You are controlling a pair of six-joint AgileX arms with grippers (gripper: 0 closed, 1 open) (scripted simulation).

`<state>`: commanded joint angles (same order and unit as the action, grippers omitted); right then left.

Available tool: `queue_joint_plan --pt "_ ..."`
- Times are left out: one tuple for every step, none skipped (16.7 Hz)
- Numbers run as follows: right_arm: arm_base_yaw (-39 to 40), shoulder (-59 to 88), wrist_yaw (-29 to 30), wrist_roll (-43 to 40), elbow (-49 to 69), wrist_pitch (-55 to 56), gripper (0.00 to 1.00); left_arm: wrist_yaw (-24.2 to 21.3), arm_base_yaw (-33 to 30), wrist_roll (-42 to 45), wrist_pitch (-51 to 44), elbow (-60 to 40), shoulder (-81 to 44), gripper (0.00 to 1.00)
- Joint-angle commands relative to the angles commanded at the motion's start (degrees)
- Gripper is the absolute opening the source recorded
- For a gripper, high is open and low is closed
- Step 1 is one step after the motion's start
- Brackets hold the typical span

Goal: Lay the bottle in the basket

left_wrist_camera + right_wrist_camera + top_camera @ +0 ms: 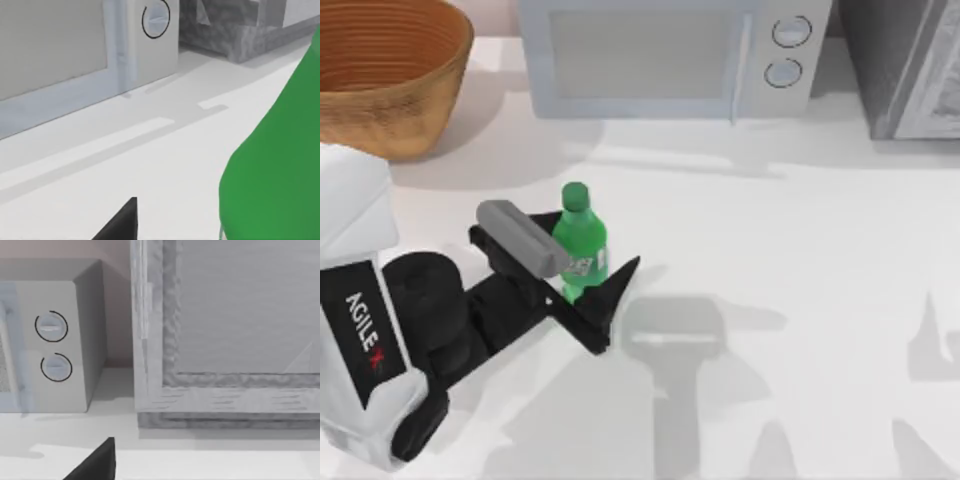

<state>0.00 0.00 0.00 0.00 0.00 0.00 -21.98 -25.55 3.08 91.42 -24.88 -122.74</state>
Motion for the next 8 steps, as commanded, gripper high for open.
queue_joint_plan --pt "0.0 0.0 0.0 0.0 0.0 0.0 1.00 0.0 0.0 0.0 0.0 0.0 0.0 0.62" --pt "0.0 0.0 0.0 0.0 0.0 0.0 1.00 0.0 0.0 0.0 0.0 0.0 0.0 0.55" --pt "0.0 0.0 0.0 0.0 0.0 0.0 1.00 0.0 0.0 0.0 0.0 0.0 0.0 0.47" --pt "0.0 0.0 0.0 0.0 0.0 0.0 1.00 0.0 0.0 0.0 0.0 0.0 0.0 0.40" --pt "0.0 0.0 0.0 0.0 0.0 0.0 1.00 0.0 0.0 0.0 0.0 0.0 0.0 0.32" --pt "0.0 0.0 0.0 0.0 0.0 0.0 1.00 0.0 0.0 0.0 0.0 0.0 0.0 0.25" --pt "0.0 0.0 0.0 0.0 0.0 0.0 1.00 0.0 0.0 0.0 0.0 0.0 0.0 0.17" --pt "0.0 0.0 0.0 0.0 0.0 0.0 1.00 0.0 0.0 0.0 0.0 0.0 0.0 0.10"
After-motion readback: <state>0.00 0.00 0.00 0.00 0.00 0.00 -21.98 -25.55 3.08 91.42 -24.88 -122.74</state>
